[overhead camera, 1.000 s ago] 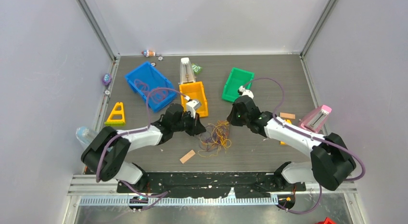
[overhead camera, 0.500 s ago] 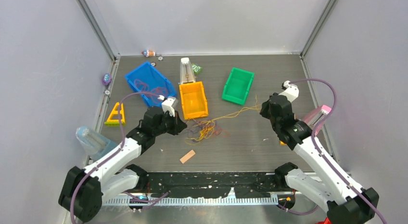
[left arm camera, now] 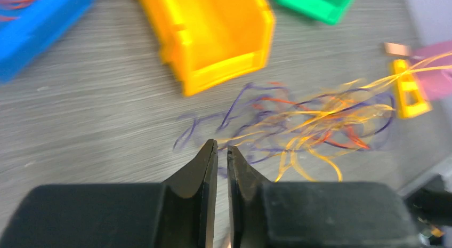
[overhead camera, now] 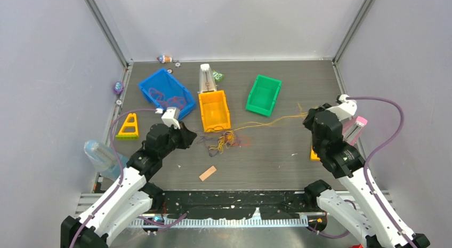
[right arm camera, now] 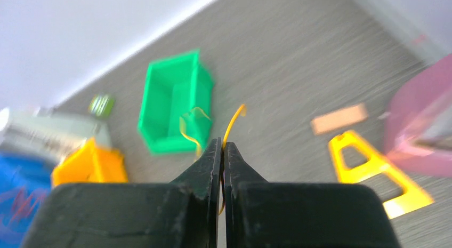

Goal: Untangle the cables

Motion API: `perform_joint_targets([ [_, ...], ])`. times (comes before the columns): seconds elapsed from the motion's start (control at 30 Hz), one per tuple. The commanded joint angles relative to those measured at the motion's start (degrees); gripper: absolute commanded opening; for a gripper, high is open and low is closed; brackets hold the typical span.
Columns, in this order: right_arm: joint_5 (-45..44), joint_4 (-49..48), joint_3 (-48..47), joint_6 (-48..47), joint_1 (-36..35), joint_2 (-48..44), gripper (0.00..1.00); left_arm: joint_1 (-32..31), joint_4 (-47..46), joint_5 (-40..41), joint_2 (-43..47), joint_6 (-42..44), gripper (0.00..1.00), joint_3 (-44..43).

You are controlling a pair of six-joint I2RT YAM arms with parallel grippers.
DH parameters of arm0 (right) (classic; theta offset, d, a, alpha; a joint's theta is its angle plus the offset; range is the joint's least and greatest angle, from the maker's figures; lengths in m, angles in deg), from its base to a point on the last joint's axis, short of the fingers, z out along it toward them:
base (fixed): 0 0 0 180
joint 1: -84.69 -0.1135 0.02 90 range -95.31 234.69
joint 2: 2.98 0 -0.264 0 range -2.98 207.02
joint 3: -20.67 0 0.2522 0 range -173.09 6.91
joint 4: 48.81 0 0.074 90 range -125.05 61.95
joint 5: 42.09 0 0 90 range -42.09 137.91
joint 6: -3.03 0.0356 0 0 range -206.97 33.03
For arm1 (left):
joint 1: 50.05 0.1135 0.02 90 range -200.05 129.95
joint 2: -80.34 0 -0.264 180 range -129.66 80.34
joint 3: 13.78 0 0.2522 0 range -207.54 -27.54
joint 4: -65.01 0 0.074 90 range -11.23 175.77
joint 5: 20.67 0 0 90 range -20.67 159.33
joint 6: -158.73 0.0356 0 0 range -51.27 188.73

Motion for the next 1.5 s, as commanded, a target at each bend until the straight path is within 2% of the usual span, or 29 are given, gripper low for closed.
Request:
perform_joint_targets([
  [0.0, -13.4, -8.82, -6.82, -14.8, 2.84, -2.56, 0.05, 2.73, 9.79, 9.5, 2.54, 3.38, 0.29, 2.08],
  [0.03, -3.59, -12.04, -7.49, -16.81, 2.84, -2.54, 0.05, 2.73, 8.85, 6.75, 3.42, 4.31, 0.42, 2.21],
  [0.07, 1.56, -12.95, -9.12, -19.31, 2.85, -2.21, 0.05, 2.73, 7.68, 5.23, 4.35, 4.72, 0.53, 2.39],
  [0.1, 12.43, -14.24, -10.0, -20.07, 2.8, -1.88, 0.05, 2.66, 5.39, 1.91, 5.22, 5.33, 0.59, 2.65],
  [0.13, 23.39, -15.29, -12.14, -21.26, 2.84, -0.64, 0.05, 2.6, 3.7, -0.59, 5.99, 6.1, 0.62, 2.7],
  [0.2, 36.43, -15.24, -15.85, -21.66, 2.77, 2.17, 0.05, 2.2, 0.51, -3.82, 6.74, 7.01, 0.68, 2.32],
  [0.27, 44.02, -14.52, -19.51, -21.47, 2.72, 5.31, 0.05, 1.45, -2.07, -6.23, 6.39, 7.87, 0.71, 1.2],
  [0.43, 49.37, -13.45, -25.28, -20.95, 2.76, 9.62, 0.05, -3.29, -8.92, -9.09, 1.95, 9.77, 0.8, -2.36],
  [0.57, 55.07, -13.04, -30.38, -19.64, 2.79, 12.21, 0.05, -9.1, -21.15, -10.79, -3.62, 10.5, 0.84, -4.85],
  [0.67, 57.9, -13.14, -32.54, -18.1, 2.76, 14.26, 0.05, -12.77, -29.2, -12.03, -9.02, 10.49, 0.86, -8.17],
  [0.8, 61.18, -15.28, -33.27, -15.32, 2.74, 15.43, 0.05, -17.48, -34.97, -12.92, -18.56, 12.02, 0.87, -14.92],
  [0.9, 64.5, -17.37, -33.11, -12.47, 2.76, 16.11, 0.05, -20.2, -39.23, -12.74, -24.87, 12.52, 0.87, -18.18],
  [1.1, 67.35, -20.01, -33.5, -9.28, 2.59, 17.05, 0.05, -21.42, -45.8, -11.11, -36.65, 10.46, 0.81, -22.32],
  [1.23, 66.32, -19.92, -36.99, -8.24, 2.58, 18.38, 0.05, -21.44, -46.61, -8.79, -43.4, 8.62, 0.62, -21.24],
  [1.33, 60.97, -17.22, -44.87, -8.76, 2.54, 20.78, 0.05, -21.91, -54.57, -8.33, -47.15, 5.77, 0.43, -15.24],
  [1.47, 53.96, -11.97, -61.17, -11.35, 2.68, 26.62, 0.05, -23.14, -65.36, -5.04, -50.24, 2.2, 0.35, -6.24],
])
